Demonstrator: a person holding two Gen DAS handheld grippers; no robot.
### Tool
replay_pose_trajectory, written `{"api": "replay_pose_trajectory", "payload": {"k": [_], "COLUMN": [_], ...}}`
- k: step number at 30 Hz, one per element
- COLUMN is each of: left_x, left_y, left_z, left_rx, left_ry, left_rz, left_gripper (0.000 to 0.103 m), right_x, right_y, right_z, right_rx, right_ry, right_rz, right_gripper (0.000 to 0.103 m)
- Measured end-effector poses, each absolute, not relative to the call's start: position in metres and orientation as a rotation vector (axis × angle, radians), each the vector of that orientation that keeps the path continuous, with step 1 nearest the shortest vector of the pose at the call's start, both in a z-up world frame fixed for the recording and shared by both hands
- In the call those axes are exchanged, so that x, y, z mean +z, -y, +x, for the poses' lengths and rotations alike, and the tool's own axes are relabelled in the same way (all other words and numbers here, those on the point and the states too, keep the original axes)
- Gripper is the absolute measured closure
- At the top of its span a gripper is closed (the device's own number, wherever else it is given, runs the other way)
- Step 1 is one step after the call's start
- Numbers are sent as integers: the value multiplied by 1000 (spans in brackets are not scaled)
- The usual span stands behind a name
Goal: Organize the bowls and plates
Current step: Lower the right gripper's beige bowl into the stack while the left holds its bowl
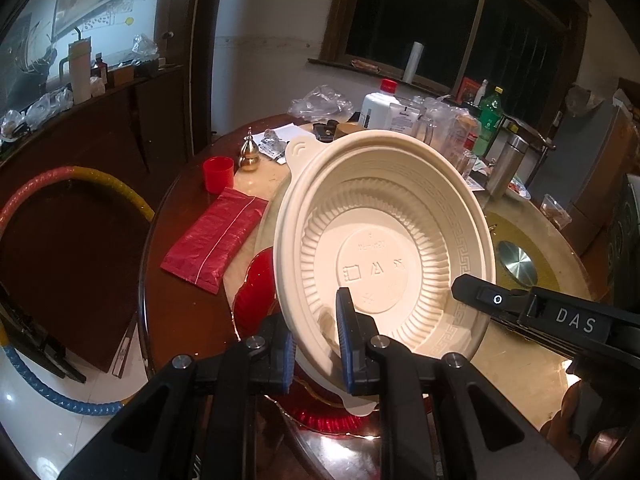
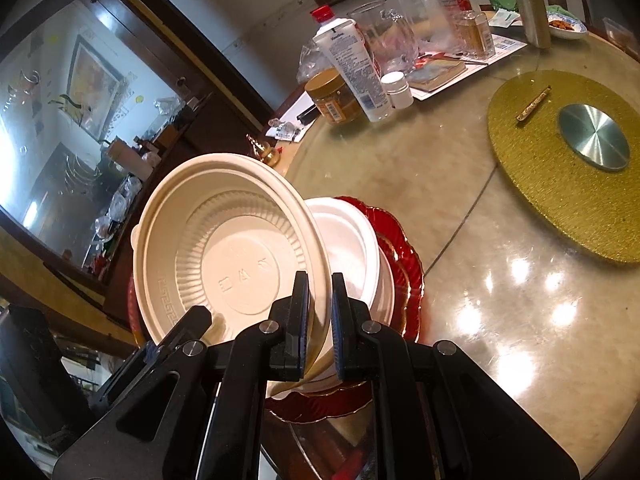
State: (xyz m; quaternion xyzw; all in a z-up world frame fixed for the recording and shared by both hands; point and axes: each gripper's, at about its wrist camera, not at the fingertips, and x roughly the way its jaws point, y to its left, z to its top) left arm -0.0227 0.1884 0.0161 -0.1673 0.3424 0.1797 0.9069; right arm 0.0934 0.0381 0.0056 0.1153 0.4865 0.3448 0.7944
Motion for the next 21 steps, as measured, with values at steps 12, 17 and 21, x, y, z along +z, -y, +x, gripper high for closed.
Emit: {"api": "replay_pose_trajectory", "payload": {"k": [12,17,21], "left_x": [12,11,9], "left_y": [-191,-191,-192], "left_z": [-25,-26,-26], "left_rx": [367,369,365], "left_ry": [-730,-737,-747], "left_rz": [-349,-347,-345], "left_gripper": [86,86,86], "right_x": [2,1,0], "right_y": [-42,-44,-45], "right_z": [90,88,87], "right_rx": [738,739,738], "right_ry": [-1064,-1070,-1076], "right_rz": [228,212,199], "right_gripper": [93,93,93]}}
